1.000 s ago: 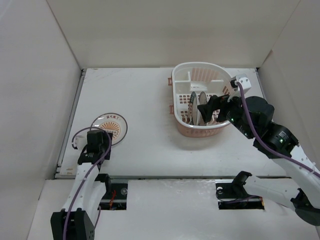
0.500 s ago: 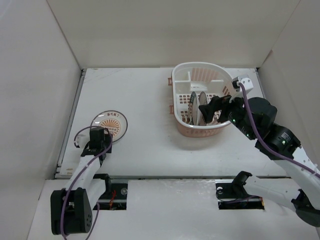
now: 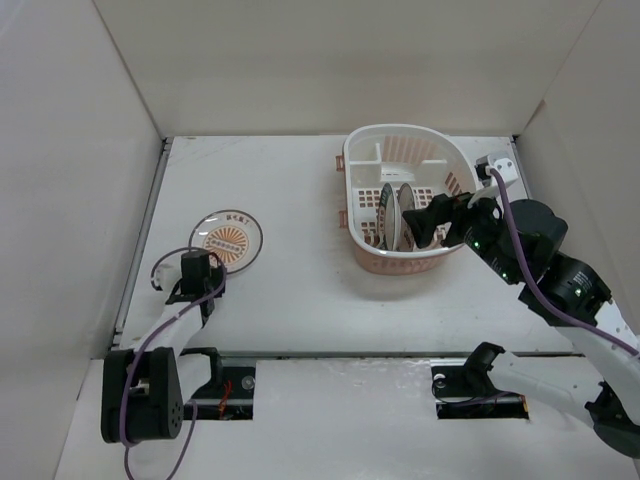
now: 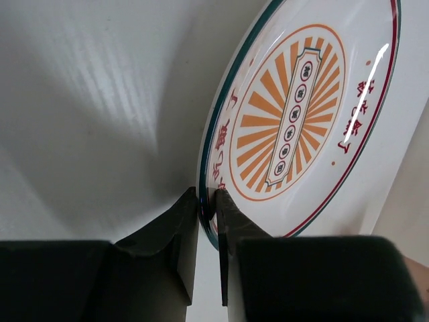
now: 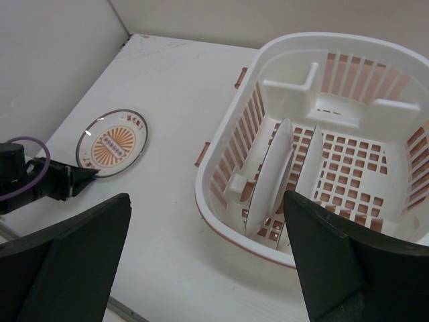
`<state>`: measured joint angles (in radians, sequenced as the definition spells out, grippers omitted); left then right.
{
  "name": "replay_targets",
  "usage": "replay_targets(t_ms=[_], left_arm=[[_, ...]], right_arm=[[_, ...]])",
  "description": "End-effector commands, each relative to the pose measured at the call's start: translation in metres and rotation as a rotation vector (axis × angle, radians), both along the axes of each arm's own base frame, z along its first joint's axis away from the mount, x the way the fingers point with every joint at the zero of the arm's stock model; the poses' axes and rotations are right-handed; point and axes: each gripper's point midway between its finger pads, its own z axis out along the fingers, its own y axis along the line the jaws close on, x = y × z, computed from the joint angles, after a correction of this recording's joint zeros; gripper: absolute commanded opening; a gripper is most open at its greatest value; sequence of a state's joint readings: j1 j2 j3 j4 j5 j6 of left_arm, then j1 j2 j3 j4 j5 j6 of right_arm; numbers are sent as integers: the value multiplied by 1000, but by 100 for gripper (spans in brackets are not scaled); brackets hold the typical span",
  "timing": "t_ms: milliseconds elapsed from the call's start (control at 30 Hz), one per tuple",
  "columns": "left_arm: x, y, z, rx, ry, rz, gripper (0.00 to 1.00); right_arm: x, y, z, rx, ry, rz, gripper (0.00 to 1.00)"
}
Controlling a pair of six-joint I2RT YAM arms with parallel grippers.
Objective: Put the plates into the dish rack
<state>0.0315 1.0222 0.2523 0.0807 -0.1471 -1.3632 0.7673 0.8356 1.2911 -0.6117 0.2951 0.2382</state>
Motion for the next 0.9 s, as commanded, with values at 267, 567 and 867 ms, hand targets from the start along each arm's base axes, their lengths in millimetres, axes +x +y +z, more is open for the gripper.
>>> replay_targets(t_ms=[267, 567, 867], left_arm=[[21, 0, 48, 194, -122, -190, 0], [51, -37, 202, 522, -416, -570, 0], [23, -119, 316, 633, -880, -1042, 0]], right_arm=[[8, 10, 15, 47, -63, 11, 99], [6, 36, 36, 141, -152, 122, 99], [44, 89, 63, 102, -292, 265, 99]])
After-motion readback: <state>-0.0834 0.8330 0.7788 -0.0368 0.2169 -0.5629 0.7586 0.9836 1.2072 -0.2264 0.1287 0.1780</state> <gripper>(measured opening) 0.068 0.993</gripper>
